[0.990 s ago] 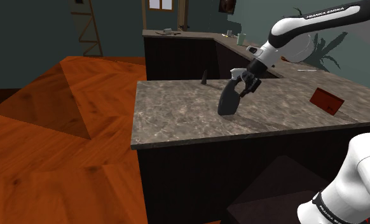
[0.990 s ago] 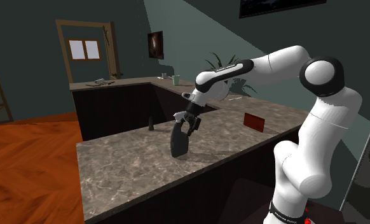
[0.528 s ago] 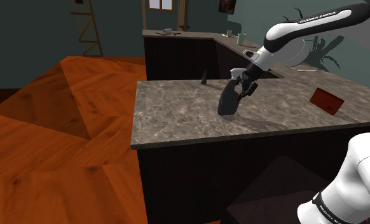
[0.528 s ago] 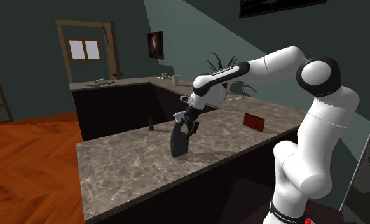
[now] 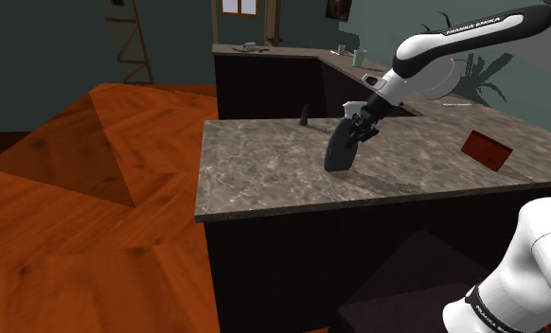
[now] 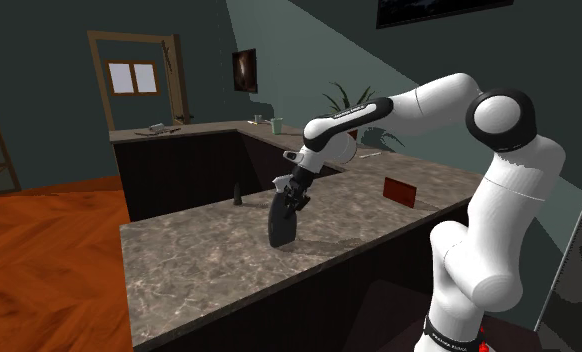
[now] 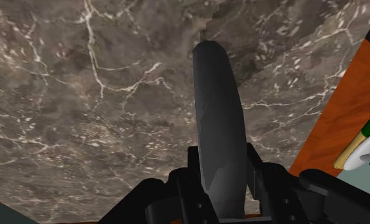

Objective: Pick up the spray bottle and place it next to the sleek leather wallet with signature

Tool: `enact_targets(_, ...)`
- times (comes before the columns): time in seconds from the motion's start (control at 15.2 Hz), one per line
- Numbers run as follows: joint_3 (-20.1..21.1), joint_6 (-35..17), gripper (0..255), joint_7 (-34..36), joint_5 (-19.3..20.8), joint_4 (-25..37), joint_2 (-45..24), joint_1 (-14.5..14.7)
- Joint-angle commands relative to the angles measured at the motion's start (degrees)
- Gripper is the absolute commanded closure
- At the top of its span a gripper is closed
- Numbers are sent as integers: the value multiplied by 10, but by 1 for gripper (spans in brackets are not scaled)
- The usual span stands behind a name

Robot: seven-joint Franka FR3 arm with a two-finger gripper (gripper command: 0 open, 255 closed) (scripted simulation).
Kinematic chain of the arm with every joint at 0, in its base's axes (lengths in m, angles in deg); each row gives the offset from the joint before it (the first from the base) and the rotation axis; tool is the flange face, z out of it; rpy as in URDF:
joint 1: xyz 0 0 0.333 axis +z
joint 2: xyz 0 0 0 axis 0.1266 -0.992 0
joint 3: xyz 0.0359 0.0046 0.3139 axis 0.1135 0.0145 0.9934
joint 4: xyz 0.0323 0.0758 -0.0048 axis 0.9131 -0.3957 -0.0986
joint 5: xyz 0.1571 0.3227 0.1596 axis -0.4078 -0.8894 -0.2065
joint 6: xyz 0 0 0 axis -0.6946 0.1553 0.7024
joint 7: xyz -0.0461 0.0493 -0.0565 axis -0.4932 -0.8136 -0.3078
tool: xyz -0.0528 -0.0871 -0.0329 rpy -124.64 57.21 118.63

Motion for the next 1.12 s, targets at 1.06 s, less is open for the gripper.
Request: enact_targets(1.06, 18, 74, 255, 59, 37, 62, 30, -10)
